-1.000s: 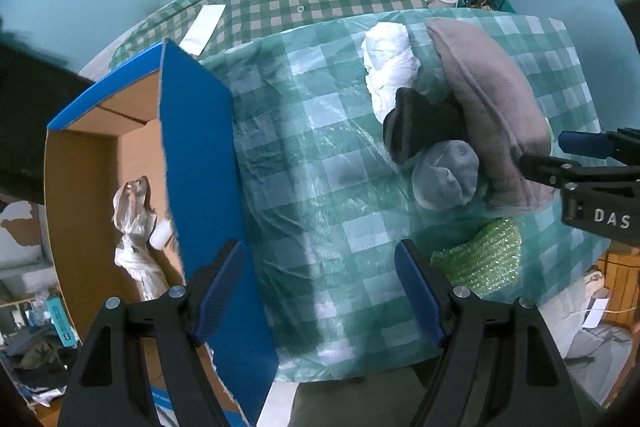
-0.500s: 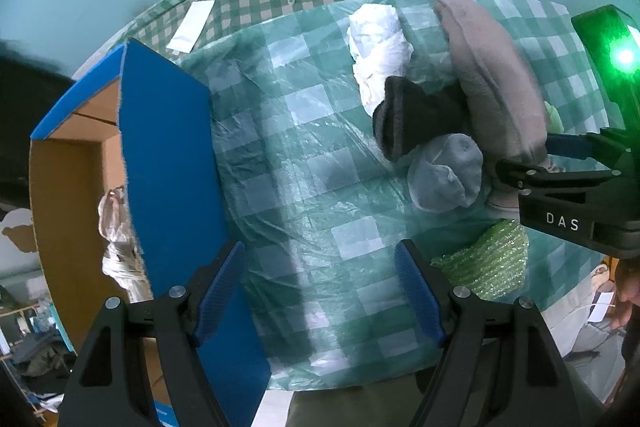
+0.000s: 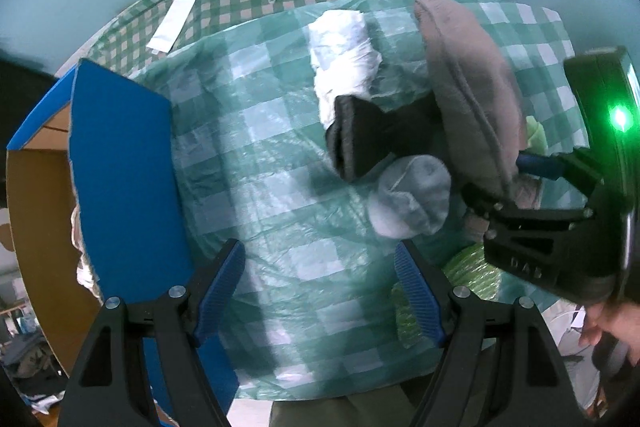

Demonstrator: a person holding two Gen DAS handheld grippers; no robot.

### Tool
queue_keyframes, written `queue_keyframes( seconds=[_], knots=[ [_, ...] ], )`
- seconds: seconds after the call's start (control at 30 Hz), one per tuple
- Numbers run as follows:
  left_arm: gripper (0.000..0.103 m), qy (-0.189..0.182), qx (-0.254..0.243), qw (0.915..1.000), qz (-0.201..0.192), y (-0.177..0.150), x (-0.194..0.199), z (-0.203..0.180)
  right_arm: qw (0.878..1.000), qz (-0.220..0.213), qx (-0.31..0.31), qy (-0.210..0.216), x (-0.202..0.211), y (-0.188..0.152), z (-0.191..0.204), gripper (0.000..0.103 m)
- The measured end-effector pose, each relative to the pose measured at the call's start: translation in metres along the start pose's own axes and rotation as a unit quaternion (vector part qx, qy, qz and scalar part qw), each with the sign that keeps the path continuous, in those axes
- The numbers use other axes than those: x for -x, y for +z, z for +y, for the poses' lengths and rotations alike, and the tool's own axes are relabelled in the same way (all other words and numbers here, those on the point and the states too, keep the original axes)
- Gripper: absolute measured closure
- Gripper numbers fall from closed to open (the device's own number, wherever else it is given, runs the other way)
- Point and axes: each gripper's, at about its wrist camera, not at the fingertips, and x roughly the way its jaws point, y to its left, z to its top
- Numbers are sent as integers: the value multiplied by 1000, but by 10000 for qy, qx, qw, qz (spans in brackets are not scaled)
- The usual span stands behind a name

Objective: Organize soft objects
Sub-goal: 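Lower the right tool onto the grey-brown fleece mitten cuff, then close the right tool on the mitten cuff and lift while the left tool grasps the grey sock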

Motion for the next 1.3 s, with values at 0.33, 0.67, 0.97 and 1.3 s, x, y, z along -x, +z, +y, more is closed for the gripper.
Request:
queue_keyframes(
  seconds=[0.33, 0.67, 0.97, 1.3],
  knots=[
    [23, -94, -35, 9999, 71, 8, -4, -12, 9987, -200, -121, 444, 18, -19, -34, 82],
    [23, -218, 7, 9996, 172, 25, -9, -33, 9970, -451, -63, 623, 48, -34, -32, 84],
    [23, -261, 205, 9989, 324, 38, -29, -43, 9962, -568, -1, 667, 64, -26, -26, 85],
    [75, -430, 395, 9977, 350, 27, -36, -38, 9952, -613, 46, 757, 71, -23, -28, 85]
  ],
)
